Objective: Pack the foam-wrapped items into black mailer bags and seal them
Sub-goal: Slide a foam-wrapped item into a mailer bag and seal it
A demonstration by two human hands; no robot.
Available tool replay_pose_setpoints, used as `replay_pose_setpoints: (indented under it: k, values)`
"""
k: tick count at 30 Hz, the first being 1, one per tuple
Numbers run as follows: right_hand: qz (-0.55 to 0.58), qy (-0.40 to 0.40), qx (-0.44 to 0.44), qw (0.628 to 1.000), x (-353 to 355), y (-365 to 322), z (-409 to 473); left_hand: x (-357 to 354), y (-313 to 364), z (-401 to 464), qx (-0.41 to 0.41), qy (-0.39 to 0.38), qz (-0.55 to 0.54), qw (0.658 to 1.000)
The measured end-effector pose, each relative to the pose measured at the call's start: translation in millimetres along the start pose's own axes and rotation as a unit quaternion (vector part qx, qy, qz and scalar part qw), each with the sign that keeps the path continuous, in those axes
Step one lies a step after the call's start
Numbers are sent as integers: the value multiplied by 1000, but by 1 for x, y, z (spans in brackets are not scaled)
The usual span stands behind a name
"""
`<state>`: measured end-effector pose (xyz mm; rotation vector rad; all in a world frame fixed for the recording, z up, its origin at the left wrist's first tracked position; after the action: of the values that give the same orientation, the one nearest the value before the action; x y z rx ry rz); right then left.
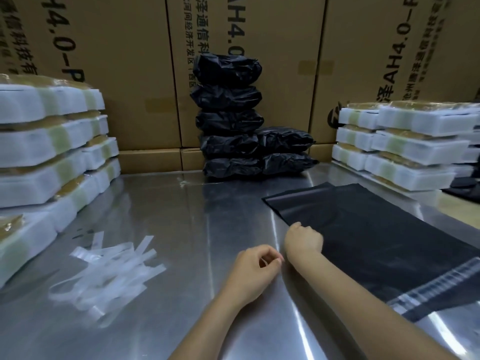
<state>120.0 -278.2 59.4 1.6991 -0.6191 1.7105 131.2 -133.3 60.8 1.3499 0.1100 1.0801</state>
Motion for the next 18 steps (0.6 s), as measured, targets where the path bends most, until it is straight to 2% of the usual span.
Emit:
replay_pose_setpoints:
  k: [3, 6, 8, 11, 12, 15, 18]
  values:
    - [44, 4, 57, 997, 21, -26, -15, 6, 0, 1, -2, 34, 33, 999]
    - [106, -59, 100, 988, 43, -44, -24, 16, 0, 1, -13, 60, 98, 993]
    - [127, -97, 124, 979, 48, -57, -32, 11, 3, -3, -16, 29, 122, 992]
    - [132, -110, 133, 976, 48, -69, -42, -7, 7, -9, 1, -46, 165, 985]
    - [141, -109, 131, 975, 48, -72, -43, -14, 3, -10, 15, -81, 205, 975]
    - [201, -118, 138, 963, 47, -81, -46, -25, -12, -17, 60, -168, 369, 912]
    - [245, -92, 140, 955, 41, -86, -55, -13, -28, -21, 108, -193, 413, 883]
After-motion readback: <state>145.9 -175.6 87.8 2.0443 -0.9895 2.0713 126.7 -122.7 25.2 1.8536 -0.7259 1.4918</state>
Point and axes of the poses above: each hand's wrist, its own z-axis towards the middle knuckle, its own x-axis out of the back of the hand, y = z × x, the point moved 7 cm from there along z, towards the middle knuckle
